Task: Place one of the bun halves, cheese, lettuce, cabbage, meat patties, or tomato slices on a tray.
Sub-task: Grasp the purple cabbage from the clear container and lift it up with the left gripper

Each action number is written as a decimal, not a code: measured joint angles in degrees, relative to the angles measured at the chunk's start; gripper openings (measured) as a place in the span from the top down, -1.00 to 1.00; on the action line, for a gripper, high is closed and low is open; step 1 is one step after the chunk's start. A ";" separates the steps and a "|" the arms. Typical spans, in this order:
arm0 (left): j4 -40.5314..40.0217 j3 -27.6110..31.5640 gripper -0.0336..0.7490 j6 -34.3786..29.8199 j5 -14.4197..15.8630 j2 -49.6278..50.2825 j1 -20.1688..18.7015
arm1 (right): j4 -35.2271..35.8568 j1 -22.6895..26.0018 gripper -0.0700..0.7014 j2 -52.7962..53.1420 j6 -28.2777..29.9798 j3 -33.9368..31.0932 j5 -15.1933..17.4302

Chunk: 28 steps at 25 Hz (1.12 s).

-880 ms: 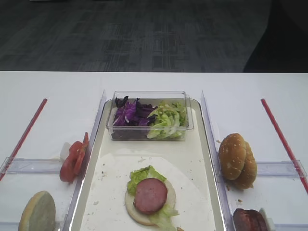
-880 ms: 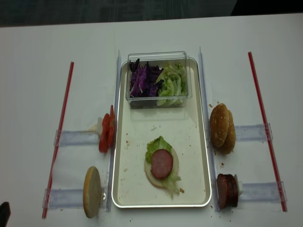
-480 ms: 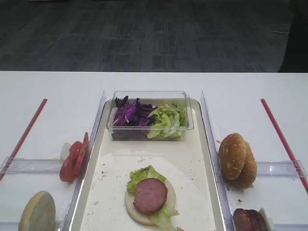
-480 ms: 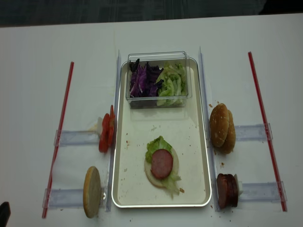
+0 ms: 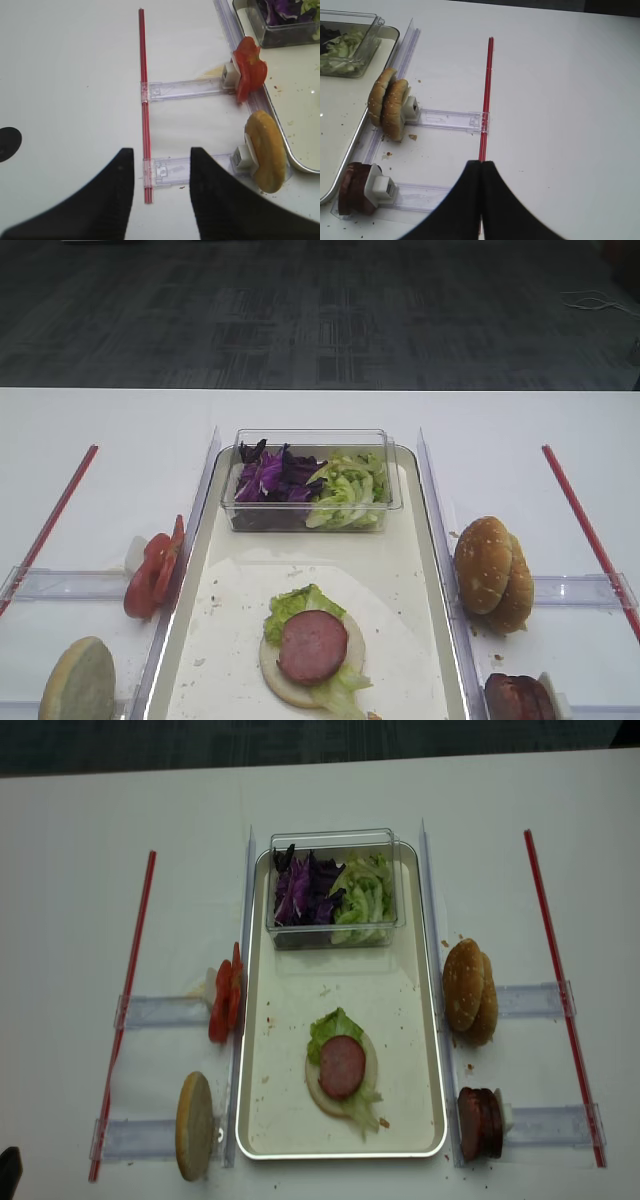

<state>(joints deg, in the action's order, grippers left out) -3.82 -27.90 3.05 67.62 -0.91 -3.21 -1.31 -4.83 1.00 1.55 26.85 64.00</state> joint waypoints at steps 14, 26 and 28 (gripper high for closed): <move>0.00 0.00 0.19 0.00 0.00 0.00 0.00 | 0.00 0.00 0.80 0.00 0.00 0.00 0.00; 0.23 -0.62 -0.30 1.19 1.63 9.13 0.00 | 0.00 0.00 0.80 0.00 0.00 0.00 0.00; 0.23 -1.74 -0.31 1.75 2.95 12.61 0.00 | 0.00 0.00 0.80 0.00 0.00 0.00 0.00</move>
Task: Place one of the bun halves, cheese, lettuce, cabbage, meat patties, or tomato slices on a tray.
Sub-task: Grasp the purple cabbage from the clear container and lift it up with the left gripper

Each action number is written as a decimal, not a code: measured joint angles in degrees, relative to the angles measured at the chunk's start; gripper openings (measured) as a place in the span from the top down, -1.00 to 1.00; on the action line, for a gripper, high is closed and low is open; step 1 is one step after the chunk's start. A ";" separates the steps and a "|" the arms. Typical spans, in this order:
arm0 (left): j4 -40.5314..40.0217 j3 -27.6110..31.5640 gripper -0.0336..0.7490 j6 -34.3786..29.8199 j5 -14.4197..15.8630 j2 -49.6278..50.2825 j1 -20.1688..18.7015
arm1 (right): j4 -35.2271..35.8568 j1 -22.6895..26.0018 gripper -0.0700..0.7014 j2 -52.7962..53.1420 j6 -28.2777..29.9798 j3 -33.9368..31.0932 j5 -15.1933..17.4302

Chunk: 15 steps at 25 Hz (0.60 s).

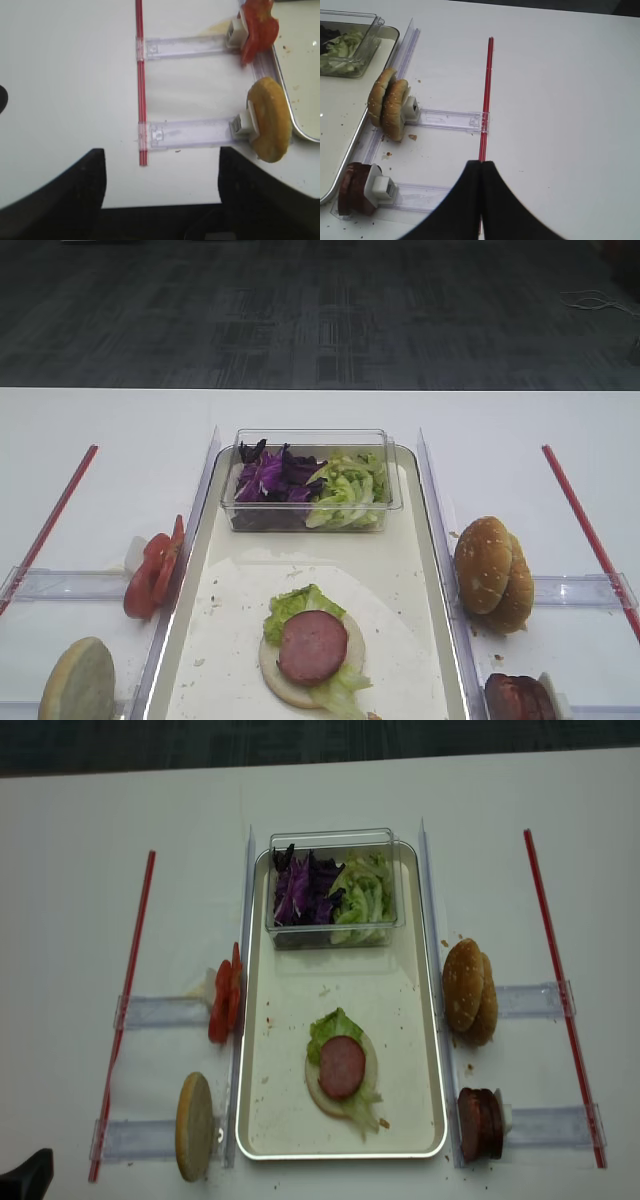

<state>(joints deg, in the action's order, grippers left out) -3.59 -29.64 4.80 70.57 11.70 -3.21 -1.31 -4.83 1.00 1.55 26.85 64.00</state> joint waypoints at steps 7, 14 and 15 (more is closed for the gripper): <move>2.91 -7.24 -0.31 1.78 1.79 12.64 0.00 | 0.00 0.00 0.80 0.00 0.00 0.00 0.00; 3.04 -15.78 -0.31 3.11 1.67 29.81 0.00 | 0.00 0.00 0.80 0.00 0.00 0.00 0.00; 3.04 -17.31 -0.31 3.10 1.67 32.67 0.00 | 0.00 0.00 0.80 0.00 0.00 0.00 0.00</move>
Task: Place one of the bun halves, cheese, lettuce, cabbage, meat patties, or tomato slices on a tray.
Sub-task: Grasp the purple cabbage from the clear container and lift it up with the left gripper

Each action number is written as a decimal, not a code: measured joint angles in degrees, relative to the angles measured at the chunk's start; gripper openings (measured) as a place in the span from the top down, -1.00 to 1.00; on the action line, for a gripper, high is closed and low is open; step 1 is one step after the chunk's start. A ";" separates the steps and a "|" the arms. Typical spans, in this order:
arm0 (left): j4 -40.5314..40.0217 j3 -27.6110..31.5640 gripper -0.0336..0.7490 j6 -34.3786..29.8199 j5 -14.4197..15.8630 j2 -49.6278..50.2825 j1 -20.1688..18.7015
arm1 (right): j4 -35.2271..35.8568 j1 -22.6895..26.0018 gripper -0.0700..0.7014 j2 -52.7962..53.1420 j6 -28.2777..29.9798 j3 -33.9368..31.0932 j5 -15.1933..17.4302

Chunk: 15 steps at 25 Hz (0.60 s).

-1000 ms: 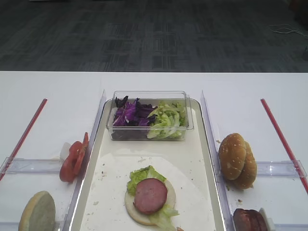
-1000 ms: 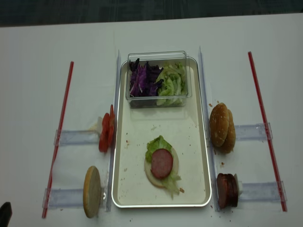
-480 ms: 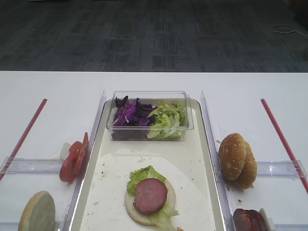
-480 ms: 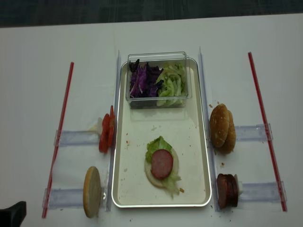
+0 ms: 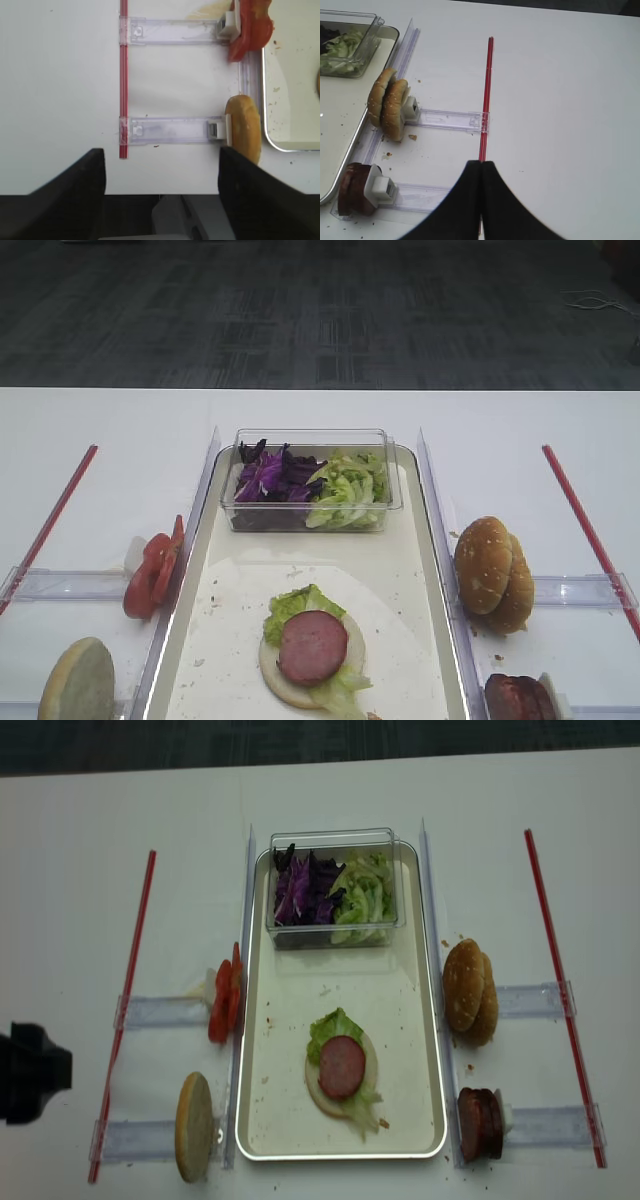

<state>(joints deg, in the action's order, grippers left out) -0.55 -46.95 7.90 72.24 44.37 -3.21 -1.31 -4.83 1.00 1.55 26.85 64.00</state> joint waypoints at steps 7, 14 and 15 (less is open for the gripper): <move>0.00 -13.28 -0.31 0.12 -0.54 19.47 0.00 | 0.00 0.00 0.80 0.00 0.00 0.00 0.00; 0.00 -28.79 -0.31 0.12 -0.67 35.65 0.00 | 0.00 0.00 0.80 0.00 0.00 0.00 0.00; 0.00 -31.59 -0.31 0.12 -0.67 37.72 0.00 | 0.00 0.00 0.80 0.00 0.00 0.00 0.00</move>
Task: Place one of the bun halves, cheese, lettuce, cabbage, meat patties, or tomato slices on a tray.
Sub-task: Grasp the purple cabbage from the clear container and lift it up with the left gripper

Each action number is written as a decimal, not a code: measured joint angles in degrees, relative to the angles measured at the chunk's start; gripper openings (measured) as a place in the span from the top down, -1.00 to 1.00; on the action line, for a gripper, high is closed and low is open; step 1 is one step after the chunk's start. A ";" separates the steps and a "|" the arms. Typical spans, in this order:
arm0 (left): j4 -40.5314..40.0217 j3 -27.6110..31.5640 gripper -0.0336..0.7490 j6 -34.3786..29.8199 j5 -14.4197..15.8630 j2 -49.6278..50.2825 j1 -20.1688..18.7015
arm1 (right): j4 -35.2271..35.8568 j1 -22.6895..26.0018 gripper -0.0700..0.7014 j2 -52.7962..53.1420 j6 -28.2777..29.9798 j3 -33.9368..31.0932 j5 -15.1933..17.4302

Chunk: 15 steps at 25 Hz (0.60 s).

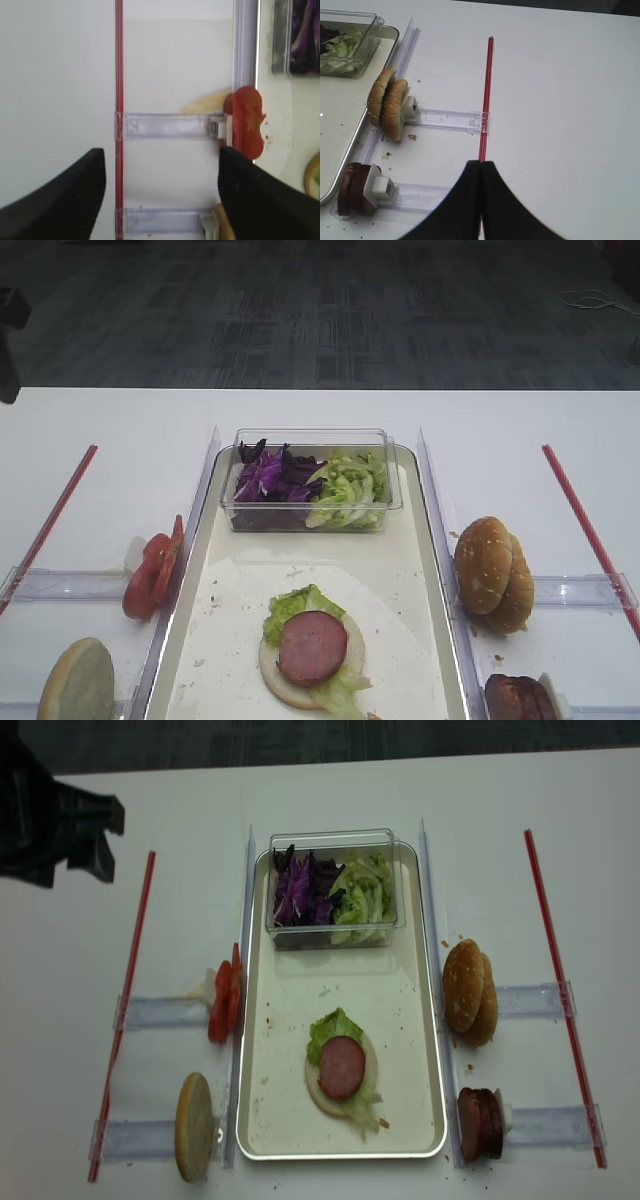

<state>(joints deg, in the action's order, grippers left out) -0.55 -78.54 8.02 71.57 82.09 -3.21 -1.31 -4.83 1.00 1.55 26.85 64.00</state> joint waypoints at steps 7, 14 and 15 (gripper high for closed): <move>0.00 -13.18 -0.31 -0.83 -0.11 12.01 0.00 | 0.00 0.00 0.80 0.00 0.00 0.00 0.00; 0.00 -20.28 -0.31 -1.21 -0.11 22.28 0.00 | 0.00 0.00 0.80 0.00 0.00 0.00 0.00; 0.00 -20.76 -0.31 -1.34 -0.25 23.13 0.00 | 0.00 0.00 0.80 0.00 0.00 0.00 0.00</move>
<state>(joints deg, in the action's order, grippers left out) -0.55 -99.30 6.69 71.32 105.22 -3.21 -1.31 -4.83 1.00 1.55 26.85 64.00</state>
